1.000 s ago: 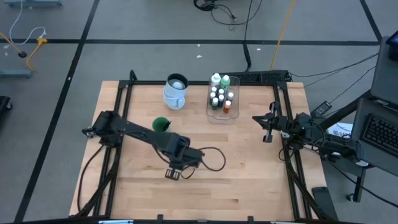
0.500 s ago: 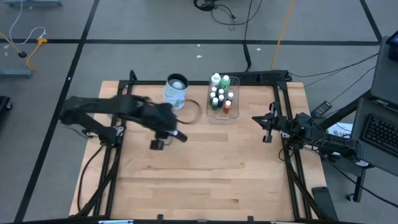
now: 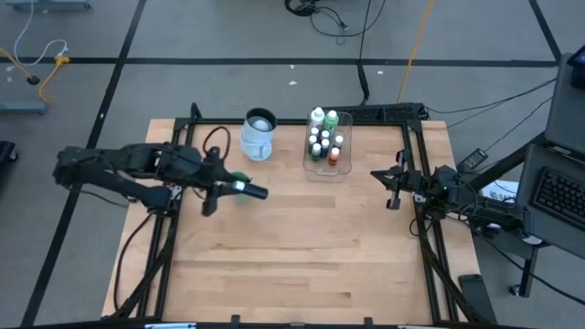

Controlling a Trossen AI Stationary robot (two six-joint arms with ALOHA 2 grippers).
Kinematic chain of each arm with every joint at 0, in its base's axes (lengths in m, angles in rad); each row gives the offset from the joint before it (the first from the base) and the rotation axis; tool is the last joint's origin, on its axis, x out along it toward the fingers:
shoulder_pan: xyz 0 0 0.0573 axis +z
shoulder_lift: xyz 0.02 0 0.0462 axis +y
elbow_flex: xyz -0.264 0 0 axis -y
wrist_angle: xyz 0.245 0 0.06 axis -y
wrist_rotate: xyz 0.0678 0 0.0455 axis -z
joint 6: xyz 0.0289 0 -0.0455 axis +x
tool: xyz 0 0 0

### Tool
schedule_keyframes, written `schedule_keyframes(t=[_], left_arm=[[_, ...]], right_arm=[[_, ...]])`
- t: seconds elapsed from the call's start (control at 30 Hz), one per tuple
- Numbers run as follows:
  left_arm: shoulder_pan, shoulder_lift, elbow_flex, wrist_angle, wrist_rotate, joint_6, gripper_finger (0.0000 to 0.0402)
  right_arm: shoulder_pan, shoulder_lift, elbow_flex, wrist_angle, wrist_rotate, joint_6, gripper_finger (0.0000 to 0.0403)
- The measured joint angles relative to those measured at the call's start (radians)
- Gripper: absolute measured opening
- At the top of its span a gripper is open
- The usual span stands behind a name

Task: Pick & Place Paint Supplies
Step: Put the black paint bottle into the transparent bin

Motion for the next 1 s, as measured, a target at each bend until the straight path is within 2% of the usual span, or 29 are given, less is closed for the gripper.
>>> schedule_keyframes(t=[0.17, 0.33, 0.43, 0.67, 0.83, 1.0], left_arm=[[0.018, 0.123, 0.052, 0.109, -0.007, -0.03, 0.0101], [0.061, 0.312, 0.223, 0.177, -0.046, -0.02, 0.0101], [0.114, 0.45, 0.369, 0.133, -0.061, -0.023, 0.0101], [0.216, 0.773, 0.698, -0.046, -0.02, 0.109, 0.0101], [0.268, 0.994, 0.885, -0.13, -0.024, 0.154, 0.0101], [0.304, 1.182, 1.076, -0.292, -0.001, 0.204, 0.0101]], right_arm=[[0.0, 0.0, 0.0, 0.0, 0.0, 0.016, 0.0004], [0.0, 0.001, 0.0, -0.002, 0.0, 0.019, 0.0004], [0.0, 0.001, 0.0, -0.011, 0.0, 0.017, 0.0004], [0.0, 0.001, 0.0, -0.021, 0.0, -0.001, 0.0004], [0.0, 0.001, 0.0, -0.022, 0.001, -0.007, 0.0004], [0.0, 0.001, 0.0, -0.021, 0.001, -0.031, 0.0004]])
